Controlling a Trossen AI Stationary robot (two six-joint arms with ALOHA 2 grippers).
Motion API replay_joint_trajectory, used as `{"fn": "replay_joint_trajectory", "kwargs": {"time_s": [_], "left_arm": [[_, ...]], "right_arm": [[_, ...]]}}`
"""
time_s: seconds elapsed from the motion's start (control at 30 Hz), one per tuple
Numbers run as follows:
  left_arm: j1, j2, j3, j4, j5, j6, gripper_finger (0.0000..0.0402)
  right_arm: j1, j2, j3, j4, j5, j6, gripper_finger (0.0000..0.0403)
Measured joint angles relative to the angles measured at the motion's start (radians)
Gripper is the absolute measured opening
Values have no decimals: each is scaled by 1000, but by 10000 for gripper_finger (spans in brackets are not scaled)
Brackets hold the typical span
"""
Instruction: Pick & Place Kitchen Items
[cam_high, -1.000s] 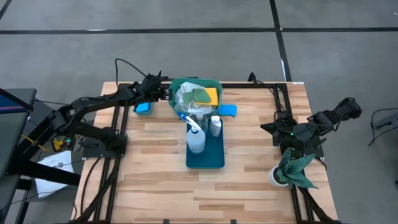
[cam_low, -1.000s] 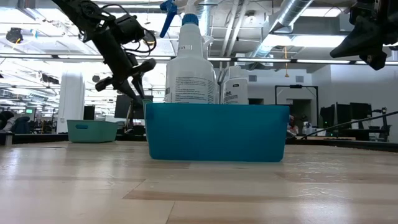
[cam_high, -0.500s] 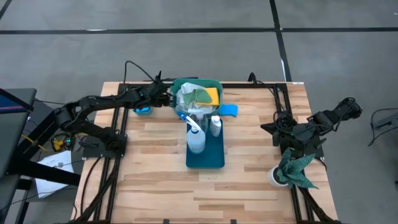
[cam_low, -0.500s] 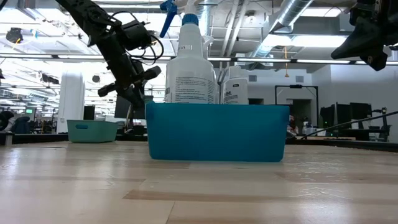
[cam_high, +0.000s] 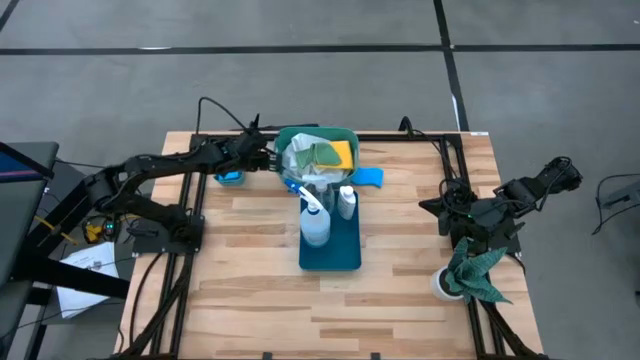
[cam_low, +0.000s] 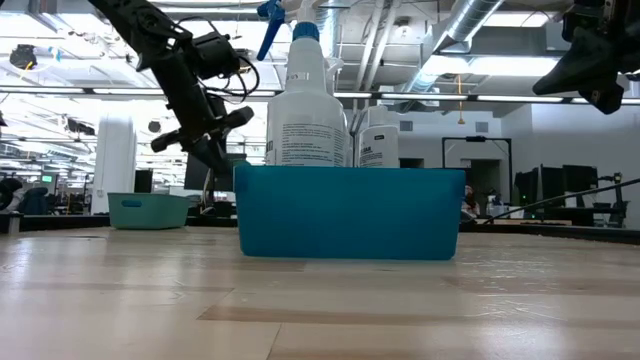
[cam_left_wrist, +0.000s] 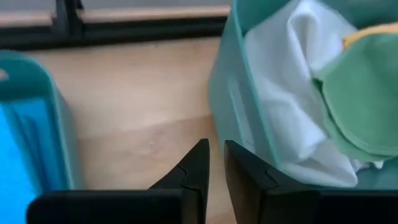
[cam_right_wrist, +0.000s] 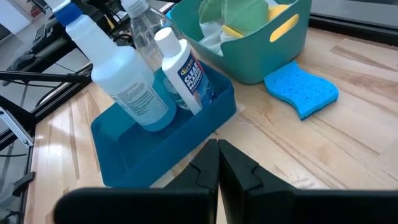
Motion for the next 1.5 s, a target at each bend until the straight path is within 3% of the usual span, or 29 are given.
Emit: {"fn": "replay_joint_trajectory", "kwargs": {"time_s": [0.27,0.53,0.73,0.93,1.13,1.27,1.5], "left_arm": [[24,-111,0,8,-13,190,44],[23,-248,0,7,-22,301,74],[23,-336,0,40,-26,304,127],[23,-374,0,93,-28,312,185],[23,-375,0,107,-28,304,208],[23,-375,0,107,-30,286,208],[23,-374,0,107,-40,277,199]], "right_arm": [[-35,0,0,-4,28,25,0],[-166,1,0,-7,43,102,0],[-288,33,1,35,-110,111,31],[-418,125,1,131,-204,122,116],[-597,233,1,140,-315,222,195],[-728,327,1,159,-375,248,206],[-902,498,1,303,-582,149,195]]}}
